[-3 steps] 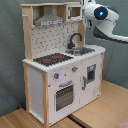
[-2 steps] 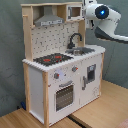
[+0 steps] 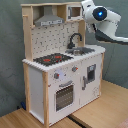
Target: Play with the kitchen
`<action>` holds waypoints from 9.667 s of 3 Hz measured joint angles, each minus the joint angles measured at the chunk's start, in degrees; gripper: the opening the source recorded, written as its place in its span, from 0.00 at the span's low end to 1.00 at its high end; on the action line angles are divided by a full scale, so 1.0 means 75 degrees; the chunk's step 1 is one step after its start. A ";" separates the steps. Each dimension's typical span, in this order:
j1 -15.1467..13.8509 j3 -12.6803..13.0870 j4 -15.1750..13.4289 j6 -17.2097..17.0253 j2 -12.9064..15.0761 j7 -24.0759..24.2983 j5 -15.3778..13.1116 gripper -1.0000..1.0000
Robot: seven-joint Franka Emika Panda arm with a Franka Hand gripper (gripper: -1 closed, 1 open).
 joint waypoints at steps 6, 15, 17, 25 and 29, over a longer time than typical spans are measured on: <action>0.0900 0.2110 -0.1296 0.0317 -0.1445 -0.1544 -0.1917 1.00; 0.2764 0.2132 -0.5774 0.5730 -0.2848 -0.1390 -0.2179 1.00; 0.3271 0.2055 -0.6857 0.6020 -0.2857 -0.0465 -0.2178 1.00; 0.0798 0.2205 -0.7147 0.9741 -0.4651 0.3359 -0.2148 1.00; -0.0811 0.2537 -0.5958 1.0166 -0.4823 0.5344 -0.1886 1.00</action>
